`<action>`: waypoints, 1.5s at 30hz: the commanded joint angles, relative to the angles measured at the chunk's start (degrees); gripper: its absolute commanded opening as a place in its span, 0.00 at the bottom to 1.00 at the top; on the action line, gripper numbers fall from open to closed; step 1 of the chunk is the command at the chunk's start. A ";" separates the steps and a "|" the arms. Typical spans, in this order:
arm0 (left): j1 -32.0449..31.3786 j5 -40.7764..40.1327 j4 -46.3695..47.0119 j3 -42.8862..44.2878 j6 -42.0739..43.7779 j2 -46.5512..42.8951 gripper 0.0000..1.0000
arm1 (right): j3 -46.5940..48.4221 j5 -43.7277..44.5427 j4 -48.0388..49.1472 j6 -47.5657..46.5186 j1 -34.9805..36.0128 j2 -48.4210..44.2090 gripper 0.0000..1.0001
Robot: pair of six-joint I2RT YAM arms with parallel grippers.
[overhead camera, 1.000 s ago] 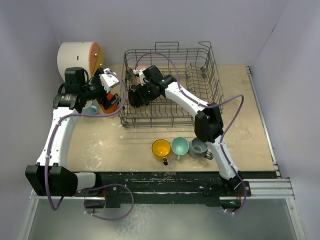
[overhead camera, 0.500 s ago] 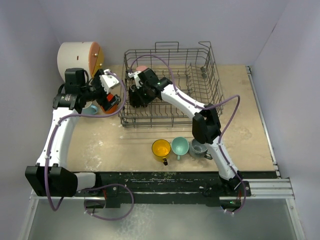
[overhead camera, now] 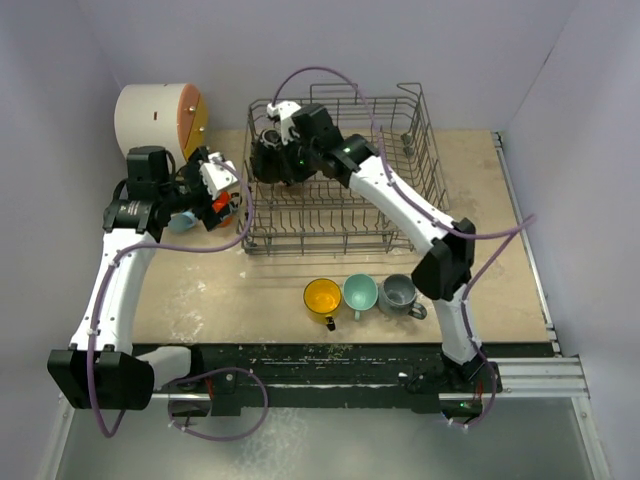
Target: Unload the cups from the dish rack
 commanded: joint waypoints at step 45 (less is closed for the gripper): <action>-12.60 7.33 25.07 -12.46 13.03 -19.93 0.67 | -65.72 -34.03 80.98 72.81 1.33 -42.99 0.00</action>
